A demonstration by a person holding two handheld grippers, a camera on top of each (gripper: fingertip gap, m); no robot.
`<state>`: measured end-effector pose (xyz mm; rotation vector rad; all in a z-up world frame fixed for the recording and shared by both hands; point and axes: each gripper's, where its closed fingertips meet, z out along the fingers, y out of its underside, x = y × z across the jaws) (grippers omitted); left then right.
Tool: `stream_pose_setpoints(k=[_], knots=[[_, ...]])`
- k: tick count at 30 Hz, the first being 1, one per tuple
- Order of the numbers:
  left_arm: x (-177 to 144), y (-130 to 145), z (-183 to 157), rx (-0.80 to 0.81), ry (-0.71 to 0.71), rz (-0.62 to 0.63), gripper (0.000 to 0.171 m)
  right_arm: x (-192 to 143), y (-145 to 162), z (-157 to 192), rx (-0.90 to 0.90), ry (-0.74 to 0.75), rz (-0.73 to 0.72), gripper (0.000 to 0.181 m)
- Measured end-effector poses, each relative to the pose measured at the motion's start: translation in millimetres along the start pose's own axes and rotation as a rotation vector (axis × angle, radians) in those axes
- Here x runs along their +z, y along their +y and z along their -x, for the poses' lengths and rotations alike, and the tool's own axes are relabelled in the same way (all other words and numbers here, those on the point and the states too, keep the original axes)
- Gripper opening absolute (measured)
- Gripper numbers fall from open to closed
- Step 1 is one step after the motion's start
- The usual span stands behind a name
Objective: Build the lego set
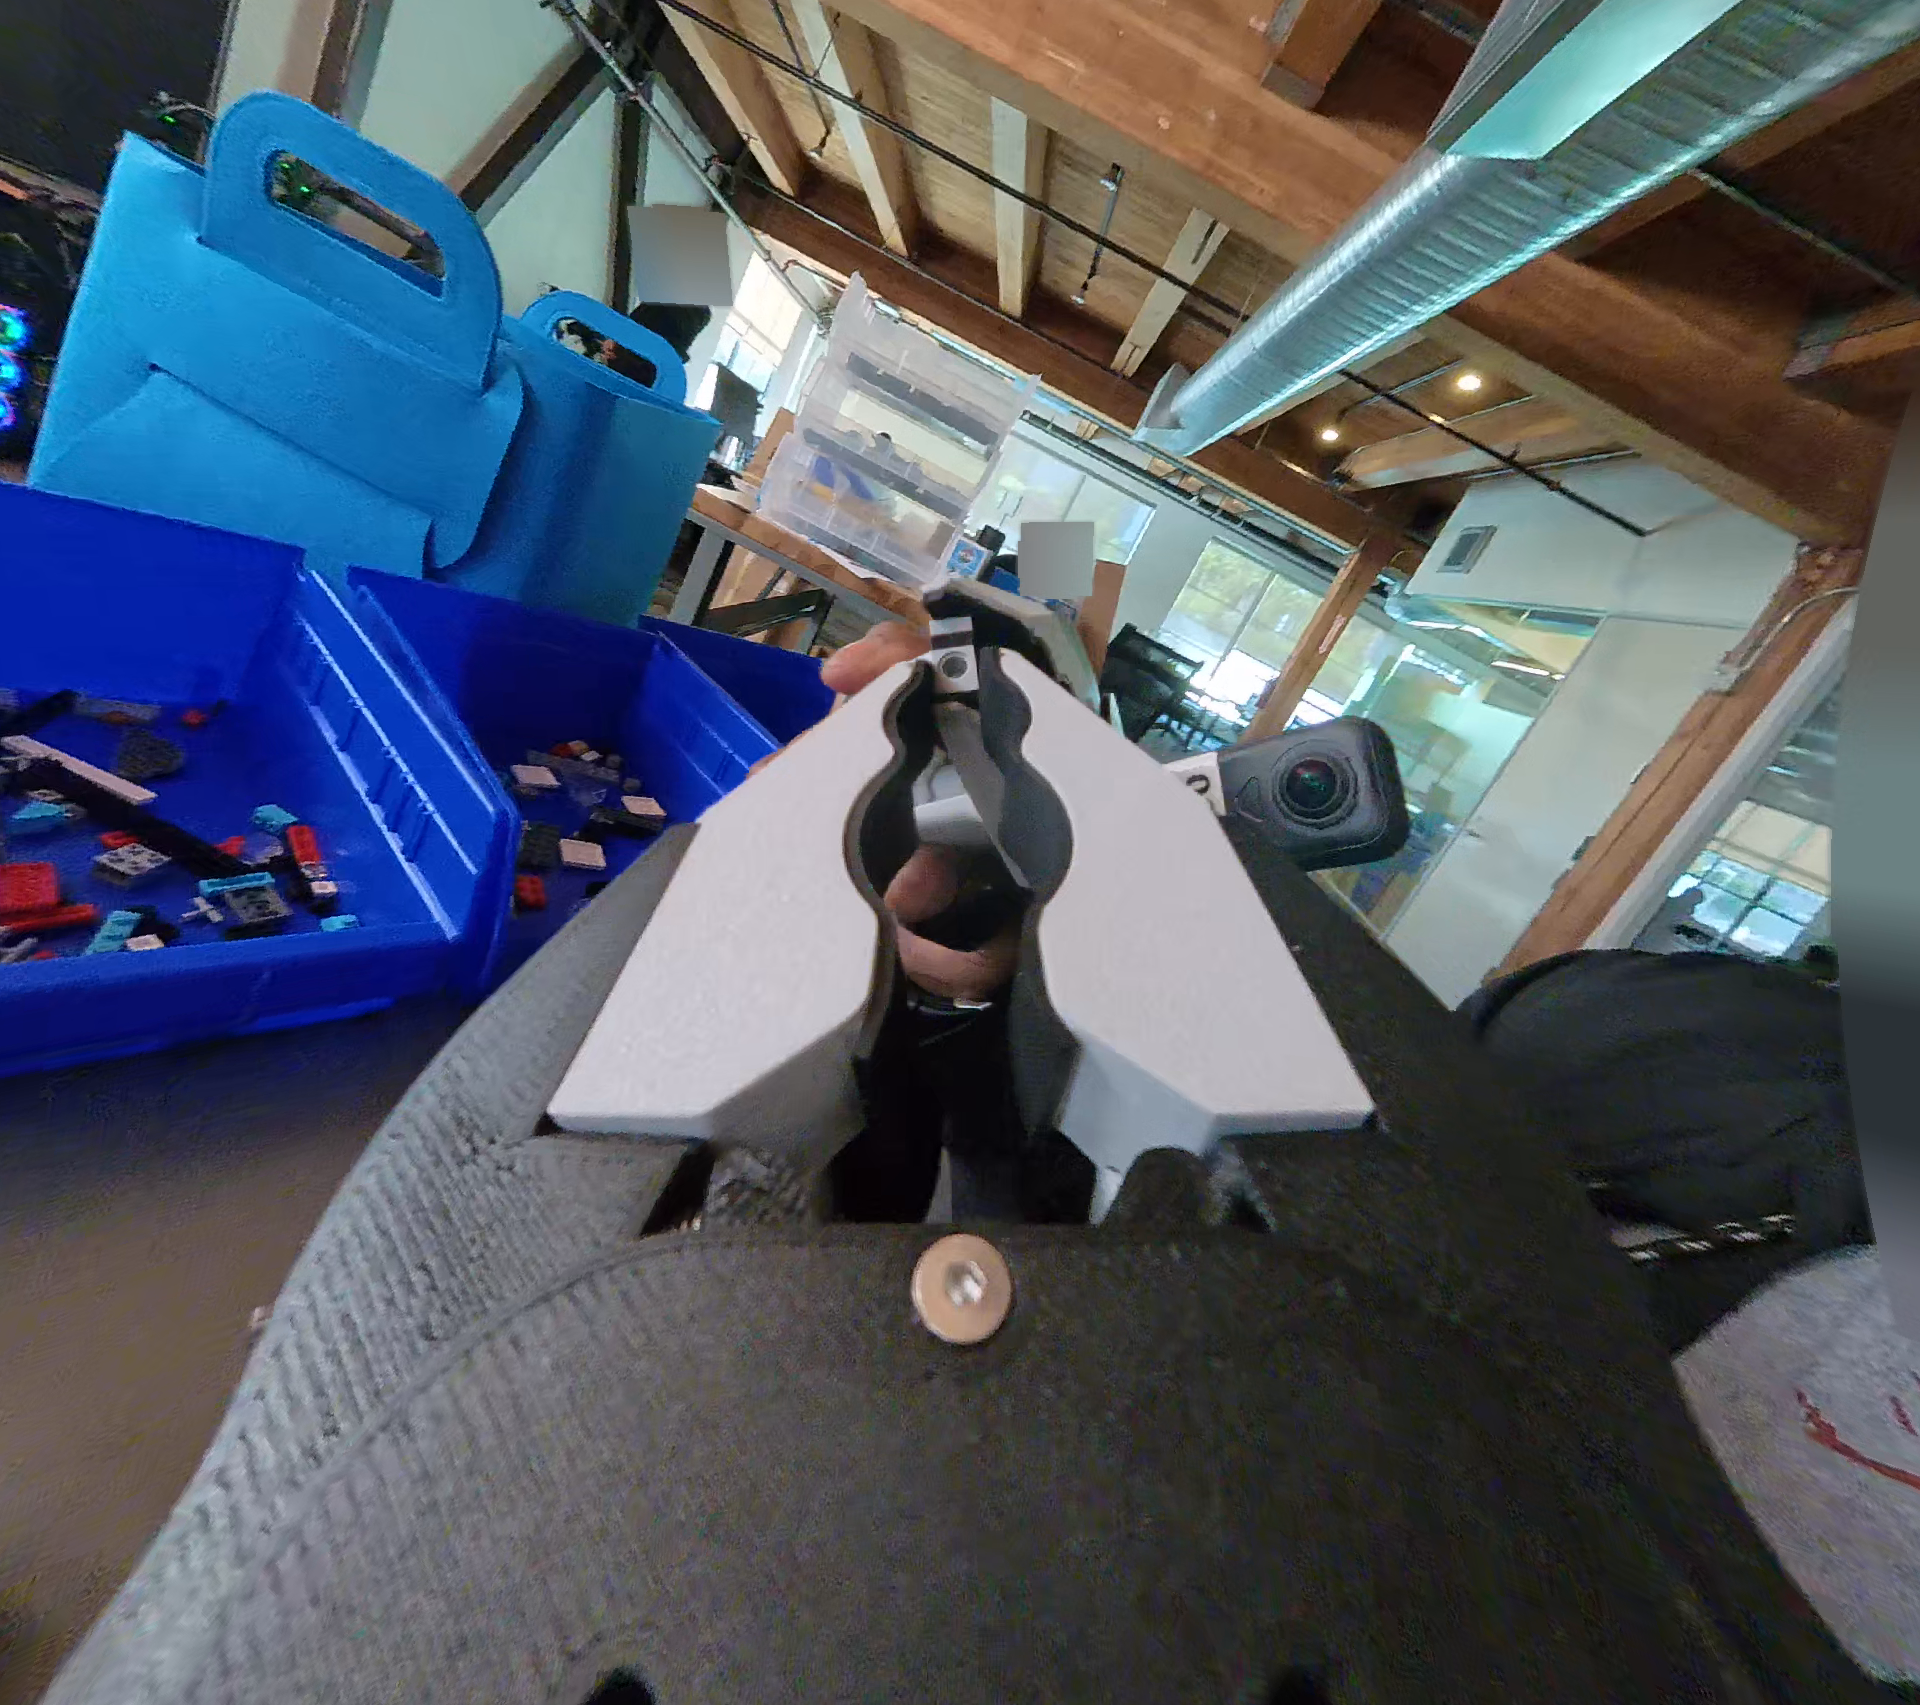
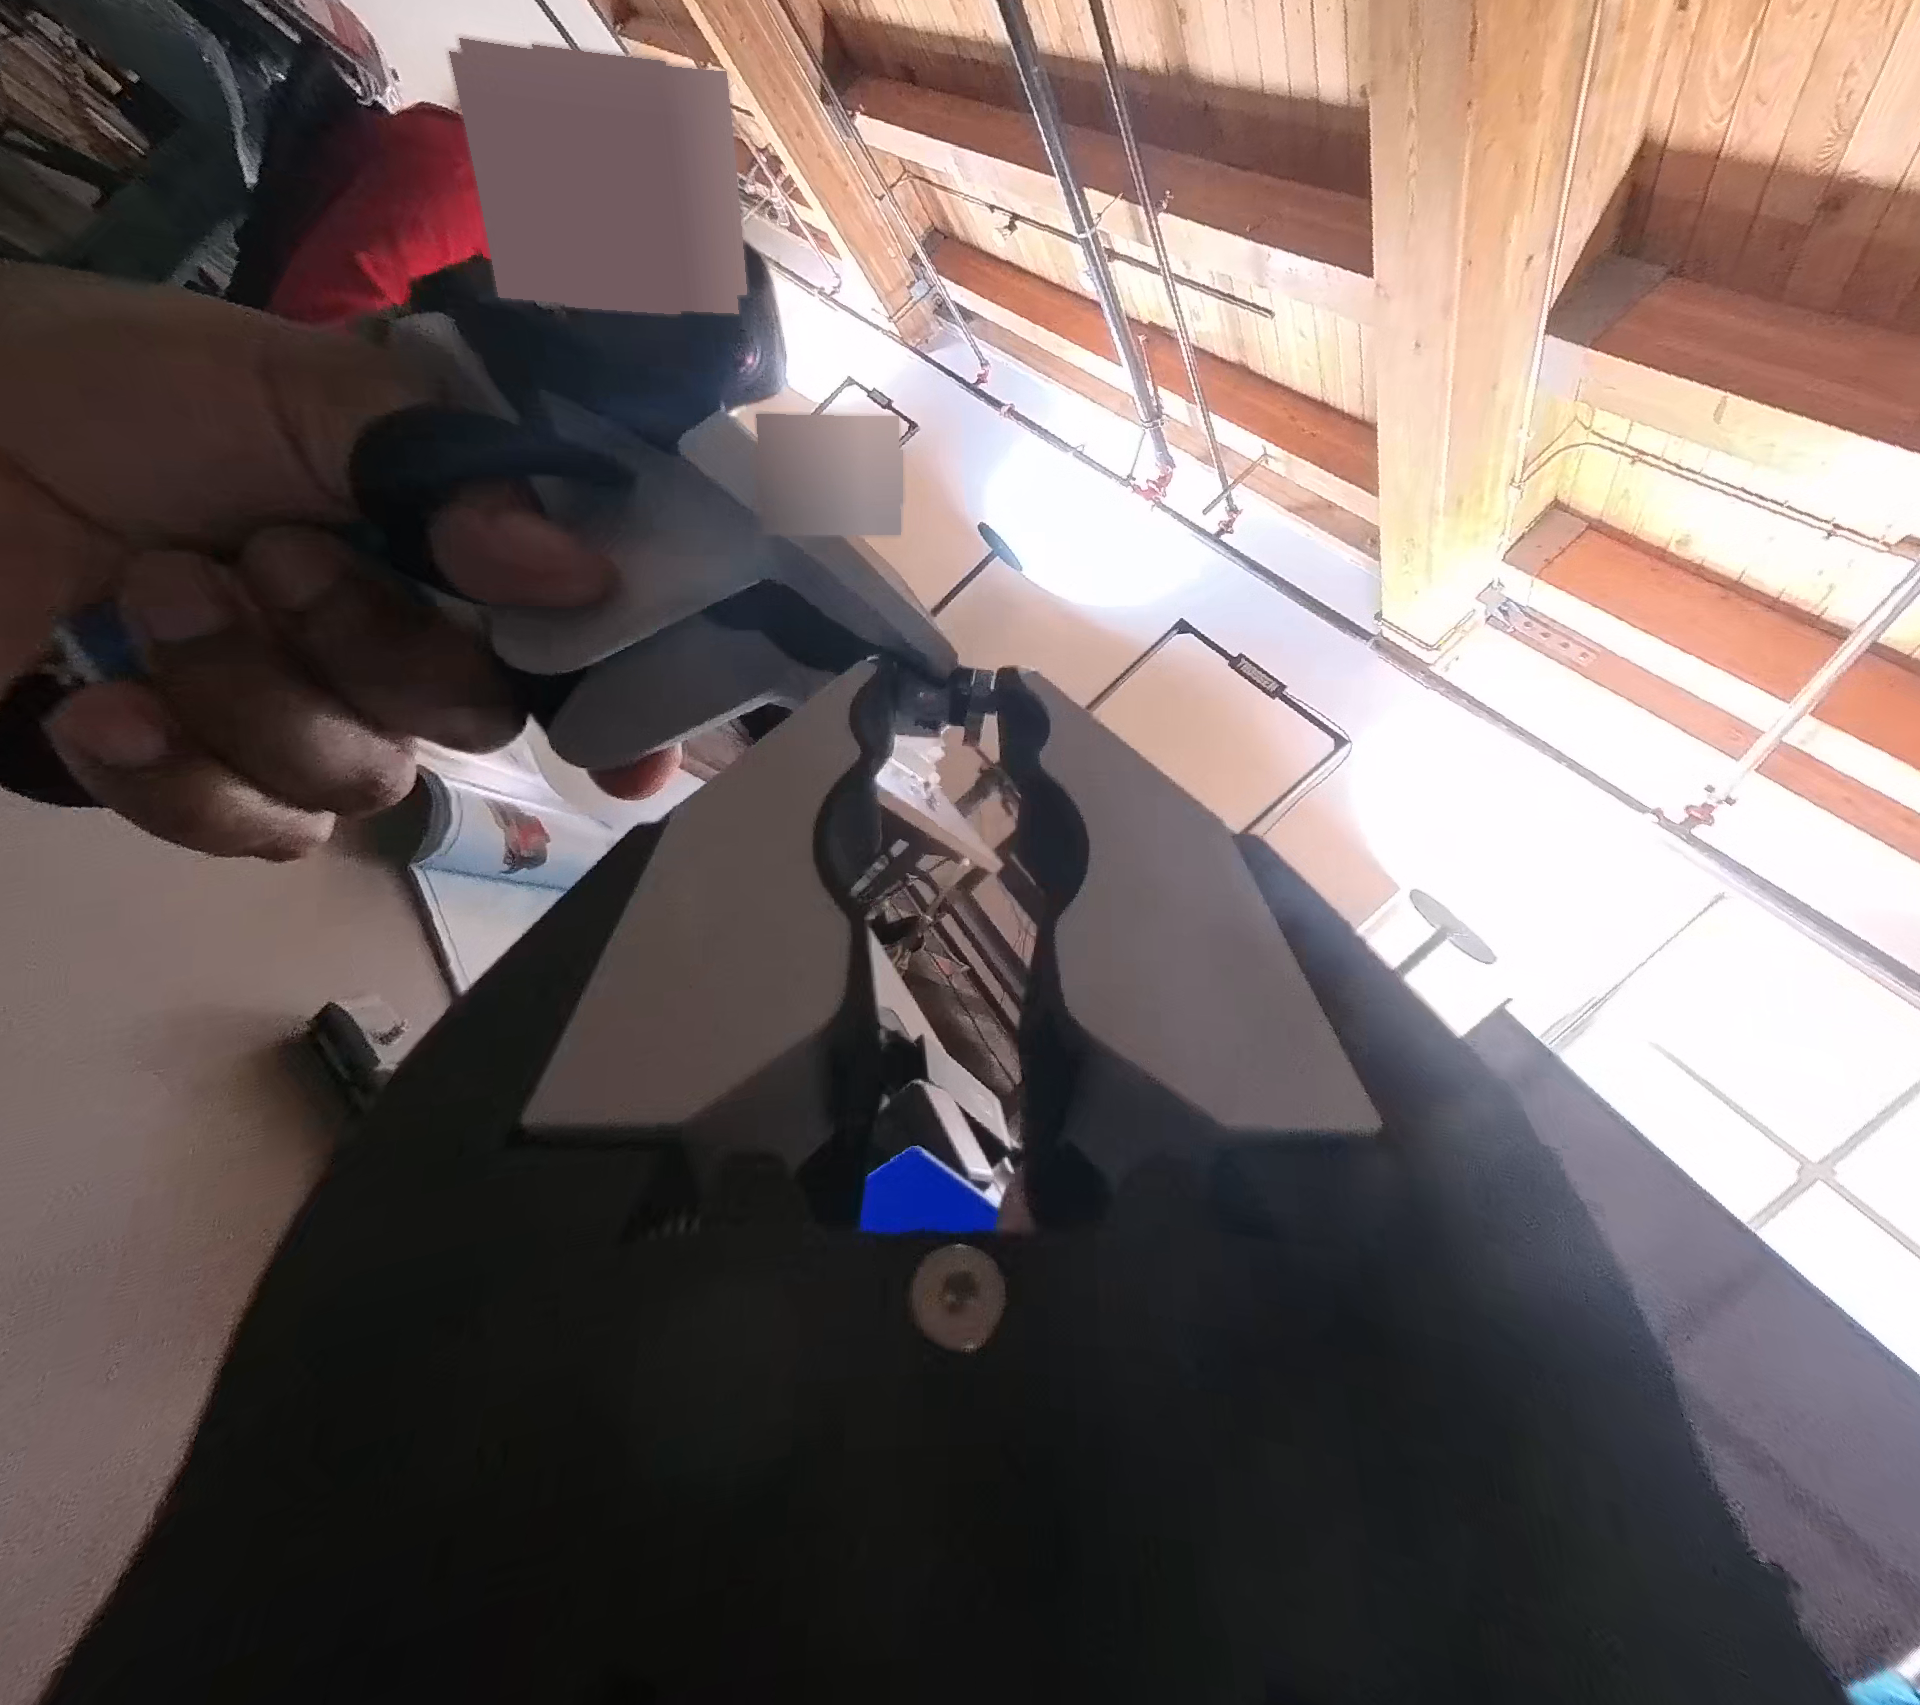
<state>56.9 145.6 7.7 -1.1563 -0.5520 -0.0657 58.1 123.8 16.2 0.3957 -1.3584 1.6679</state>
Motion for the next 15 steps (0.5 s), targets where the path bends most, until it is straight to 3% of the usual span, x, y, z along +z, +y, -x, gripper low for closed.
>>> stream_pose_setpoints(k=[15], knots=[[-0.8,1.5,1.7,0.071,-0.054,0.018,0.008,0.9,2.0,2.8,-0.042,-0.031,0.053,0.019]])
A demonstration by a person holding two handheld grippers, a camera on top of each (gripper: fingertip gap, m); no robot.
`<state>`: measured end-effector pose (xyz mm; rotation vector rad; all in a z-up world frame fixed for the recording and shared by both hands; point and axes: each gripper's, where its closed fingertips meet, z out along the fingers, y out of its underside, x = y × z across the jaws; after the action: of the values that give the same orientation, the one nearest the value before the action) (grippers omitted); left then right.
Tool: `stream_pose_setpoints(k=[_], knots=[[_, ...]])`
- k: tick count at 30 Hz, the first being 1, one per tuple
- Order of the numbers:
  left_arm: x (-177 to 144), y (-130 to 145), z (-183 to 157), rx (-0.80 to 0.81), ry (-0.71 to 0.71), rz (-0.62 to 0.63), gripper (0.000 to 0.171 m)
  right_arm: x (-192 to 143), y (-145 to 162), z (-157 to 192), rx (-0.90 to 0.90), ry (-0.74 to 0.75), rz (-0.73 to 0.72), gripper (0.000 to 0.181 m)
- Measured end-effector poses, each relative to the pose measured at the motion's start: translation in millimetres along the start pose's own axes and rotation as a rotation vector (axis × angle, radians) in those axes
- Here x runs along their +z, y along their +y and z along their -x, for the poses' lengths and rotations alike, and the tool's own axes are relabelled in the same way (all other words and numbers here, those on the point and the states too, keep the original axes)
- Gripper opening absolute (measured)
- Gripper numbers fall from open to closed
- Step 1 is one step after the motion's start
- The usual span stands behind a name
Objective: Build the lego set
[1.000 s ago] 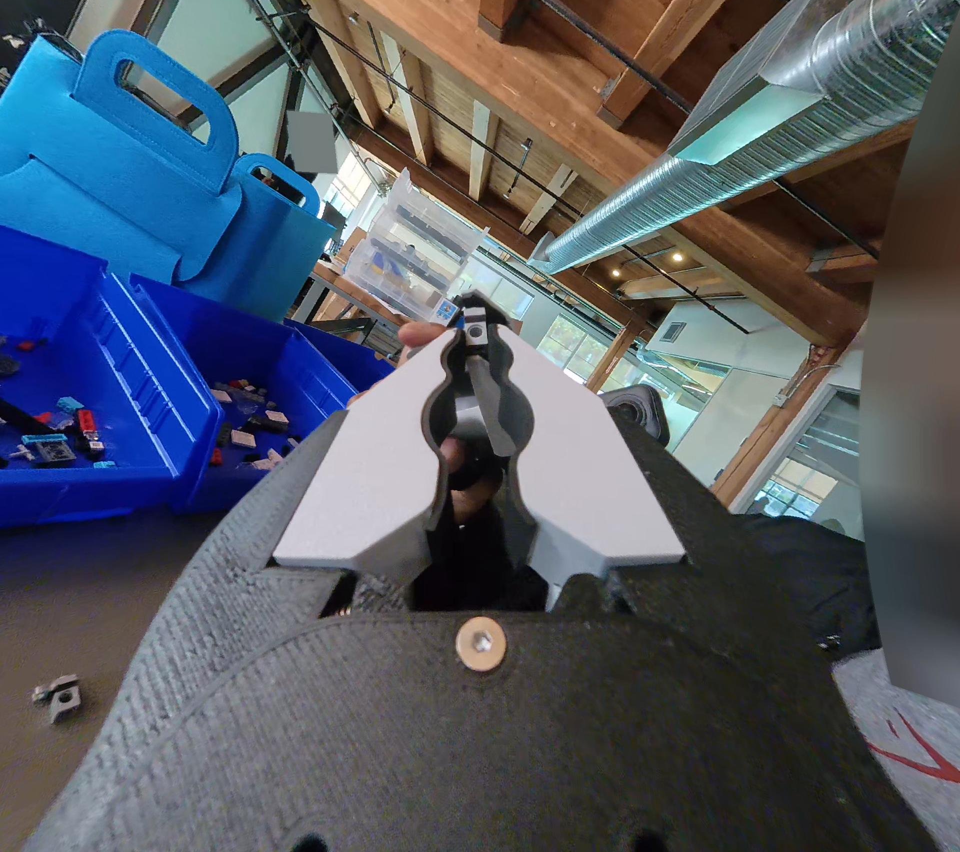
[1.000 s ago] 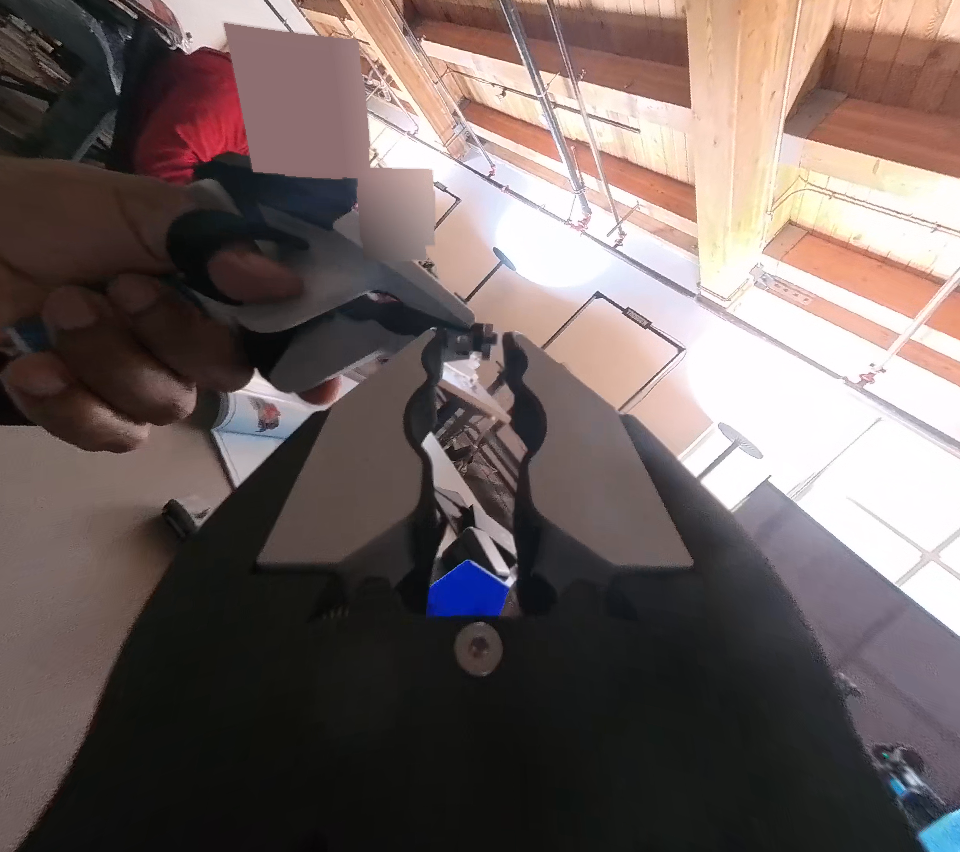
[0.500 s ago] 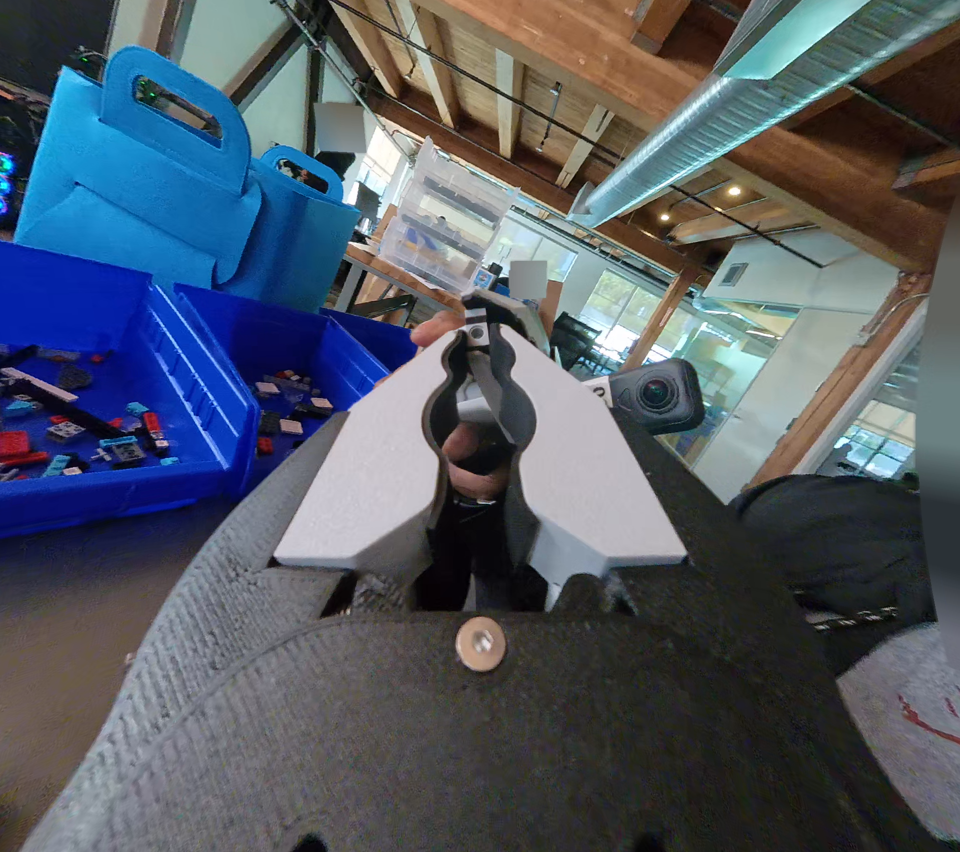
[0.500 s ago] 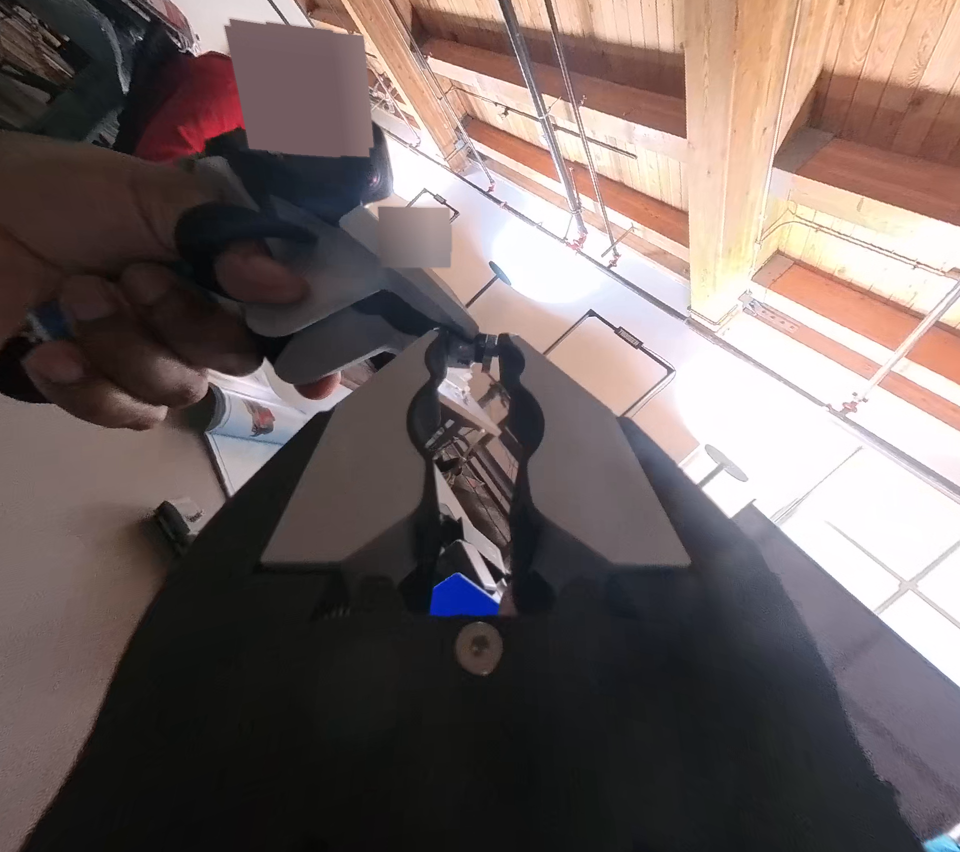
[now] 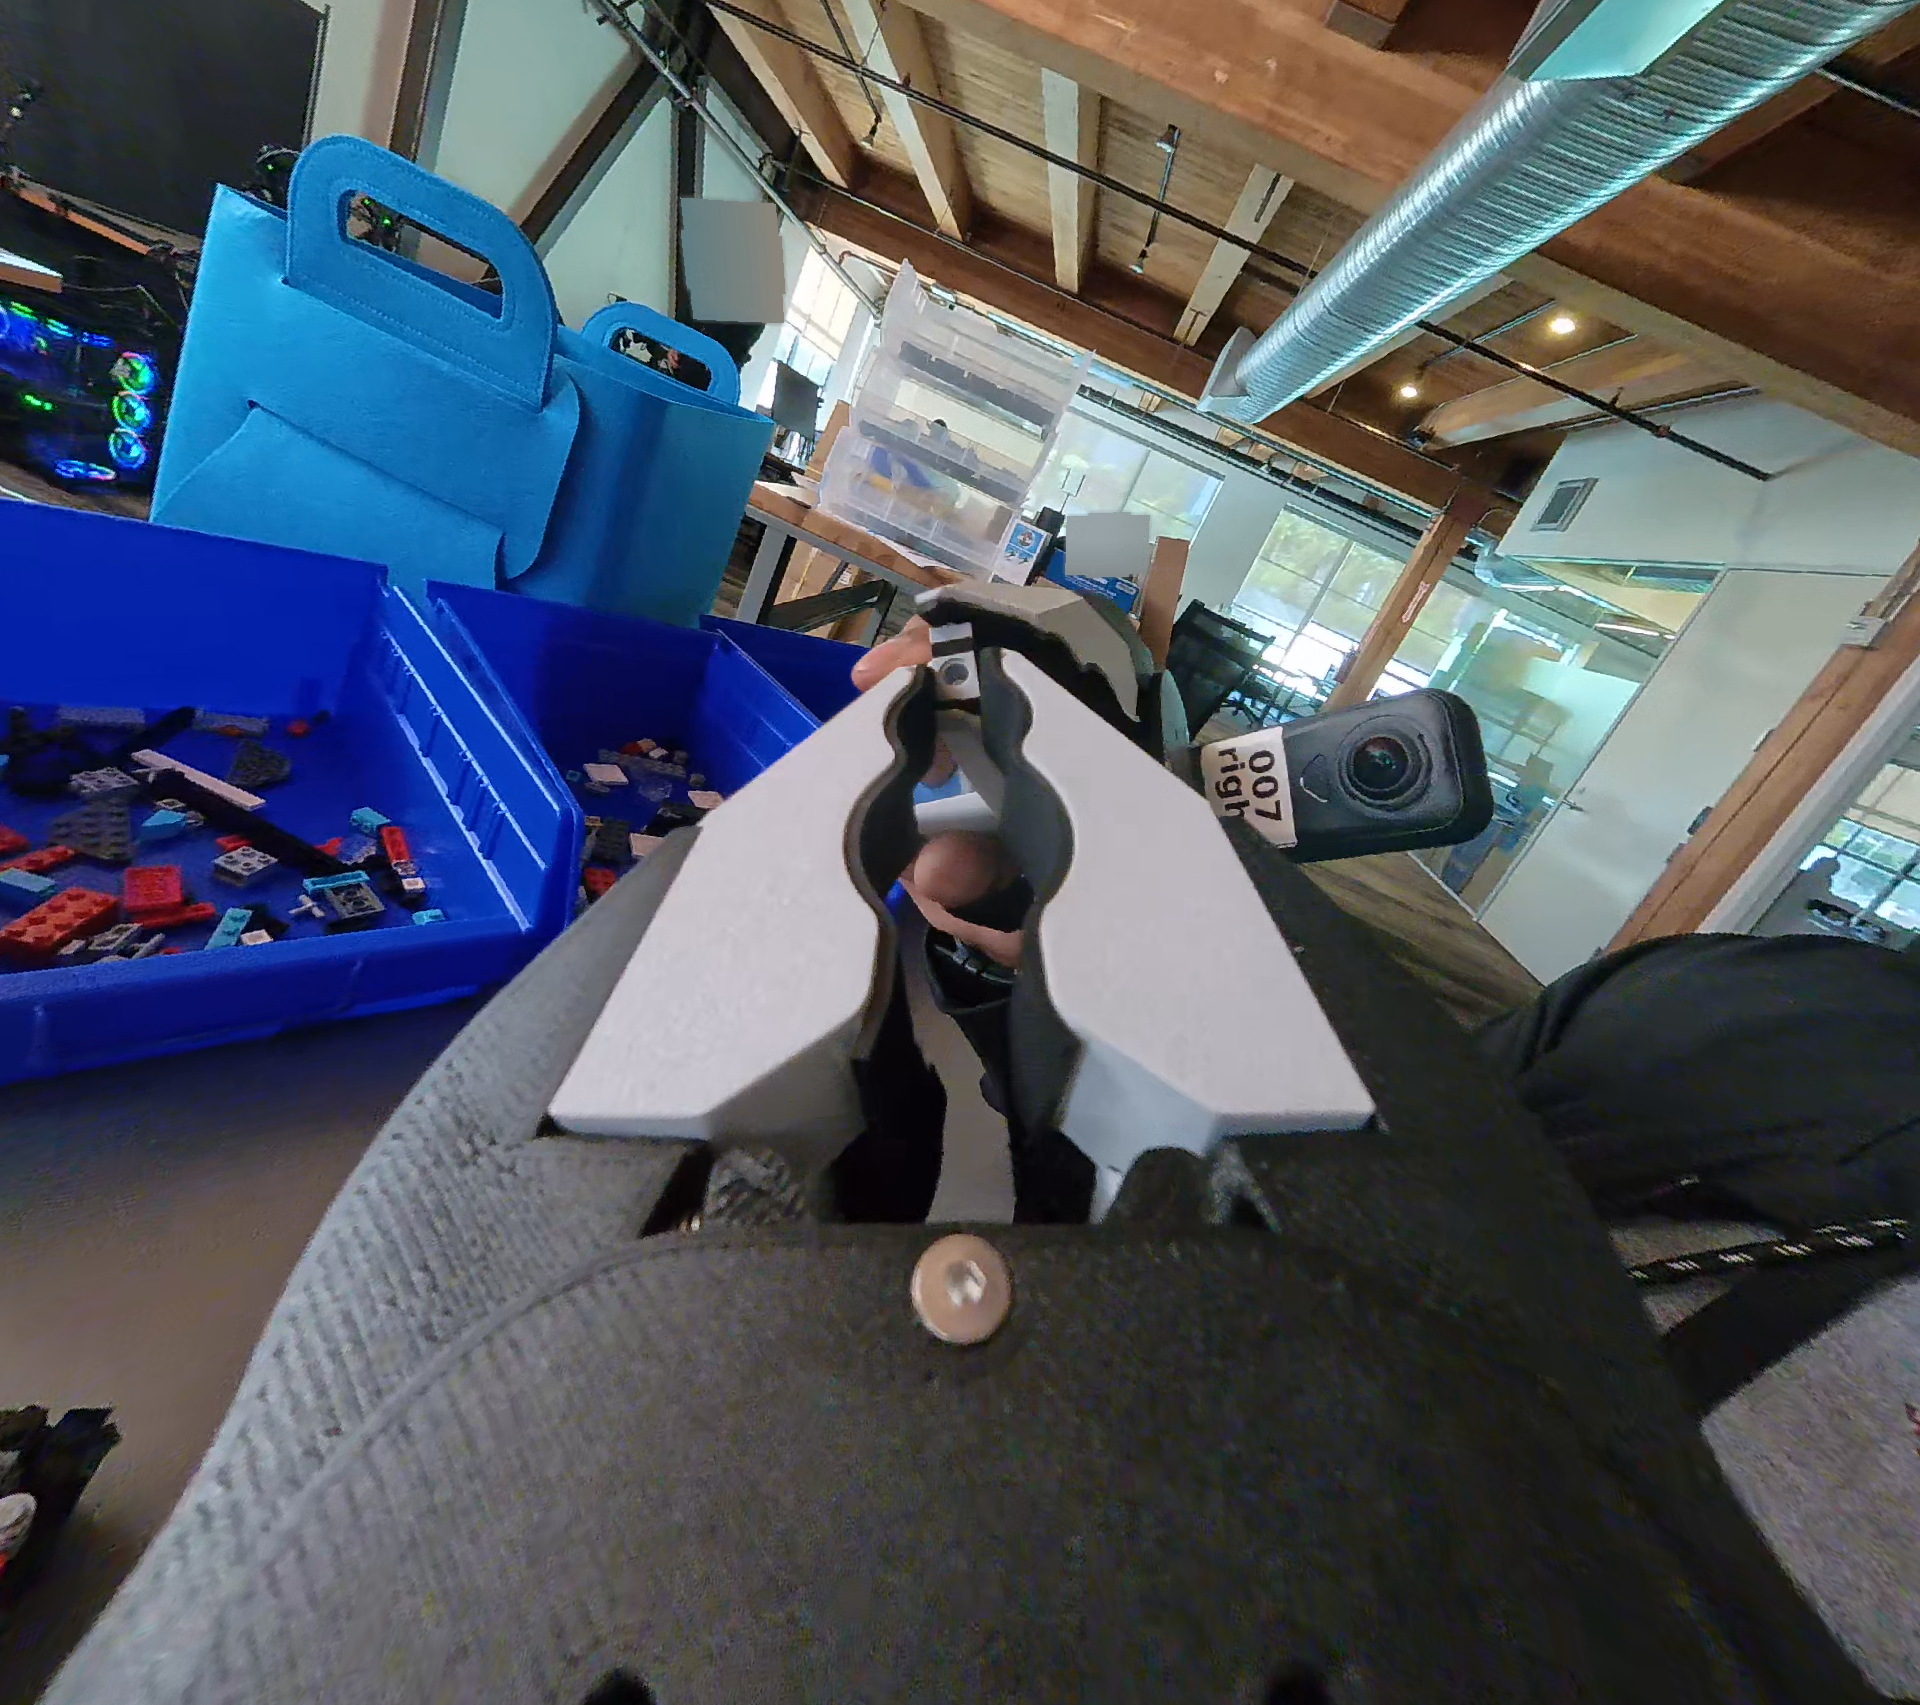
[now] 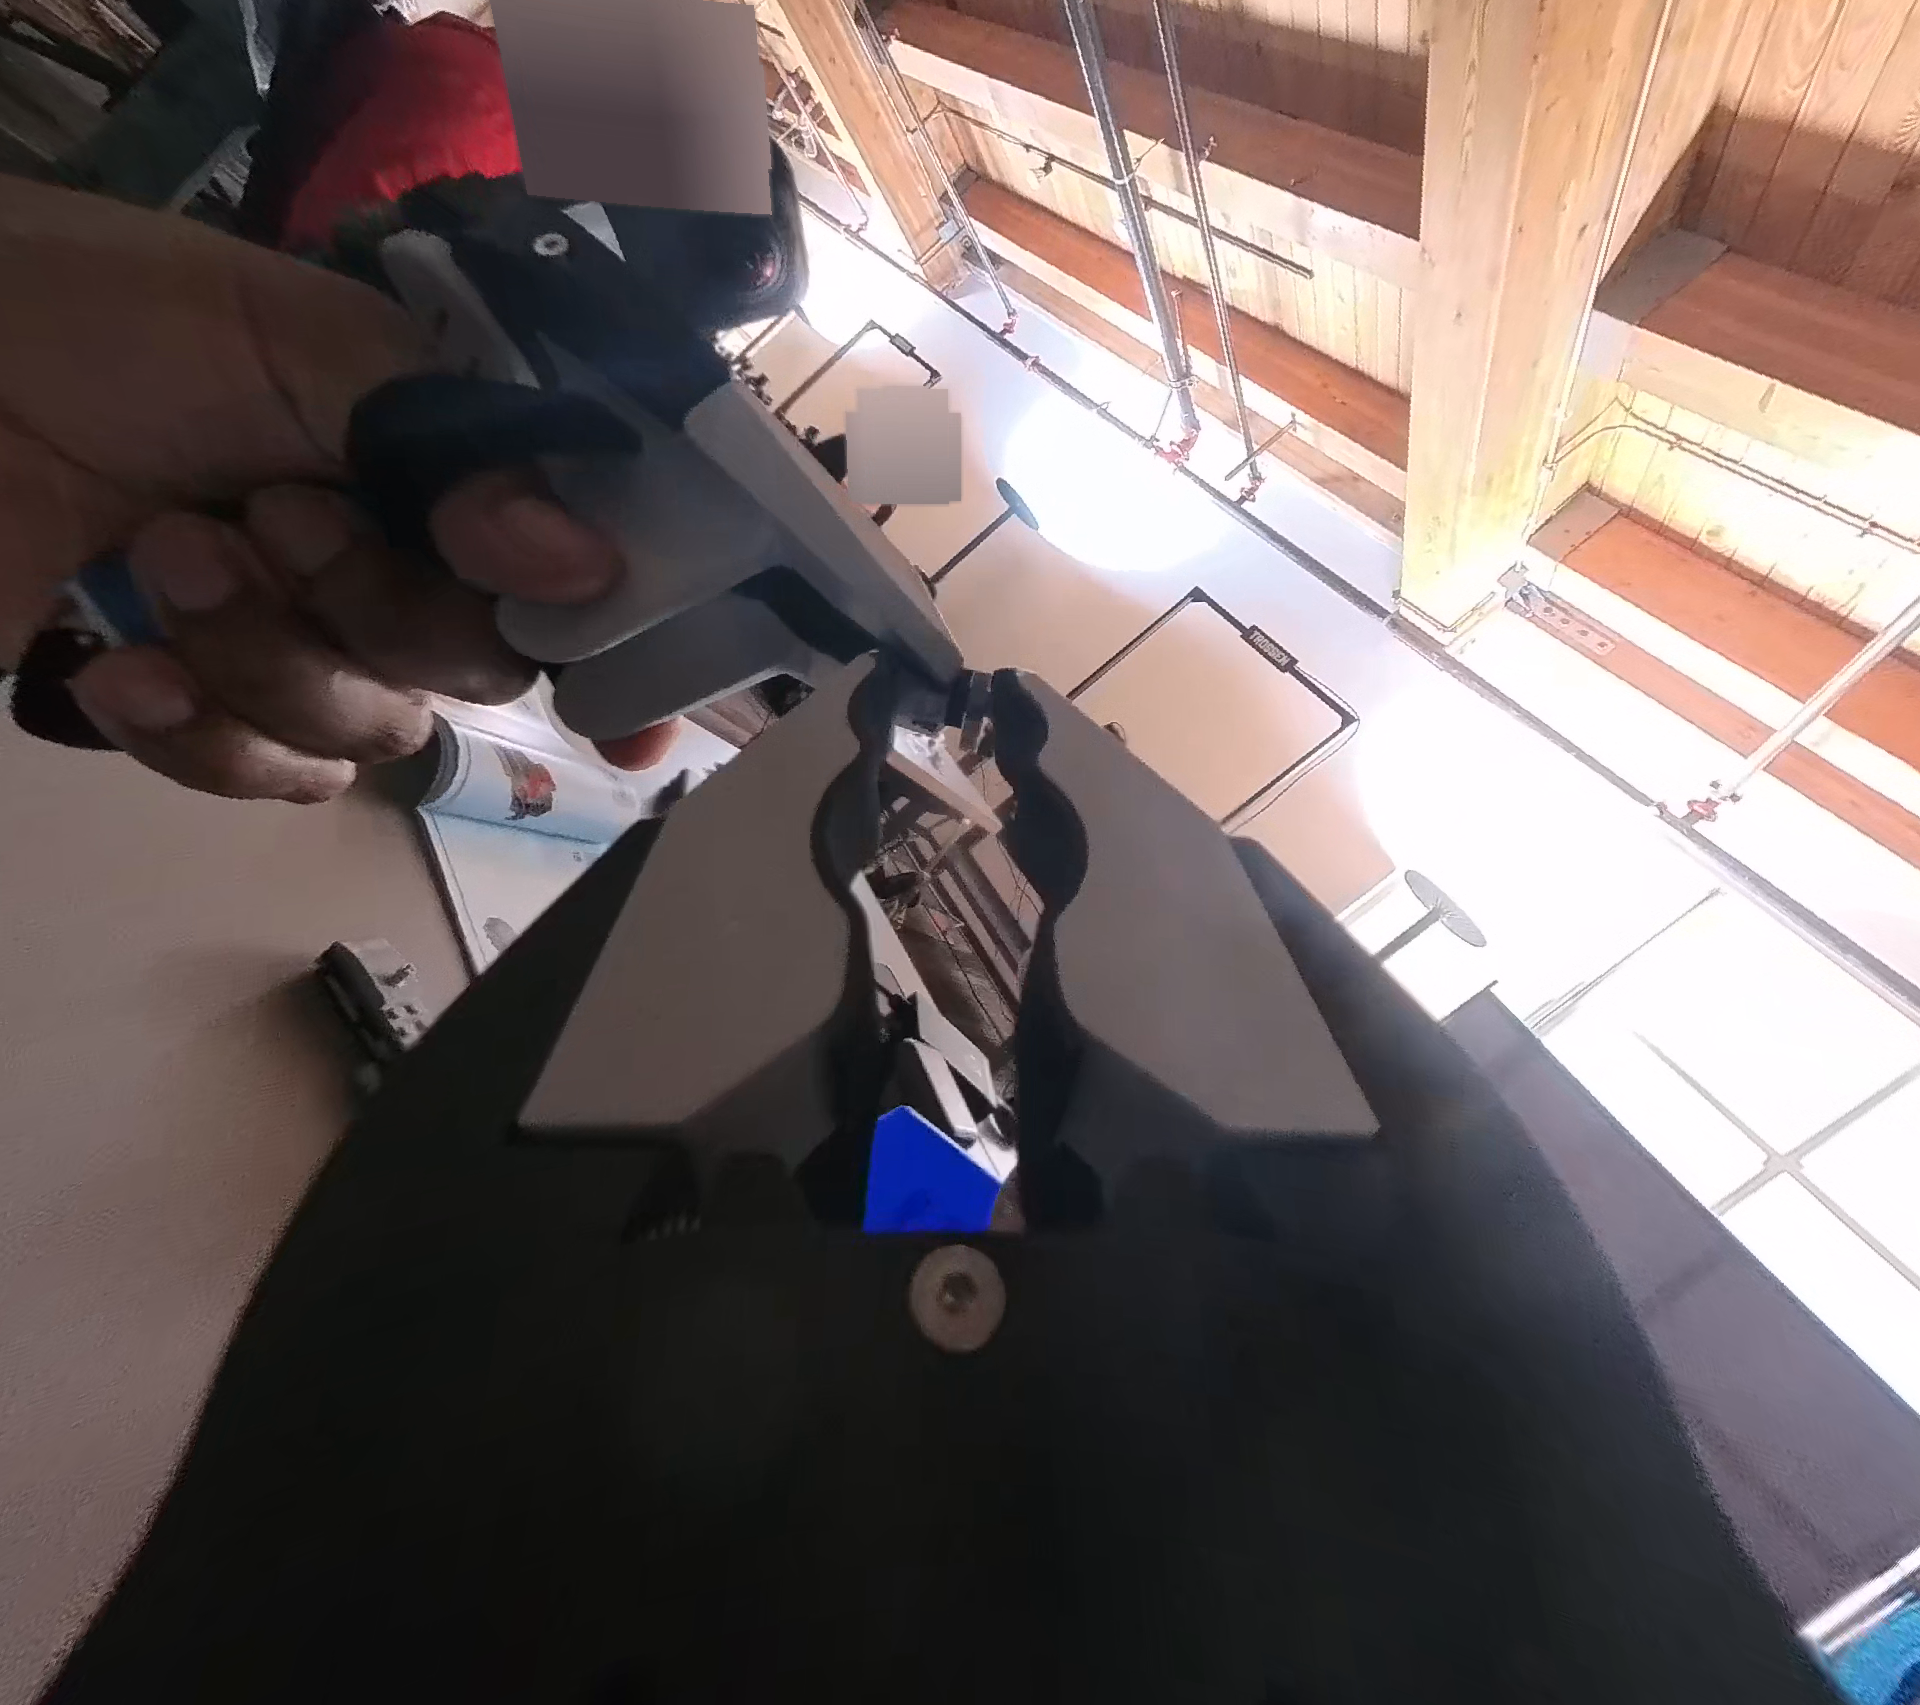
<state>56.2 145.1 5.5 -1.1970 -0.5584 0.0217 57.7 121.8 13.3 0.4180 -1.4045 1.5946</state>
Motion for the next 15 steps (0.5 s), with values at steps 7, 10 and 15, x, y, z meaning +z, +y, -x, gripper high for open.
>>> stream_pose_setpoints(k=[7,10,15], knots=[[0.4,0.9,-1.5,0.003,0.008,0.005,0.008,-1.0,-1.5,0.6,-0.009,-0.012,0.003,0.019],[0.6,1.5,-0.9,0.004,0.007,0.007,0.008,-1.0,-0.8,1.0,-0.003,-0.017,0.004,0.019],[1.2,1.9,-1.4,0.010,0.009,0.006,0.007,-1.7,-1.1,1.0,0.027,-0.029,-0.003,0.019]])
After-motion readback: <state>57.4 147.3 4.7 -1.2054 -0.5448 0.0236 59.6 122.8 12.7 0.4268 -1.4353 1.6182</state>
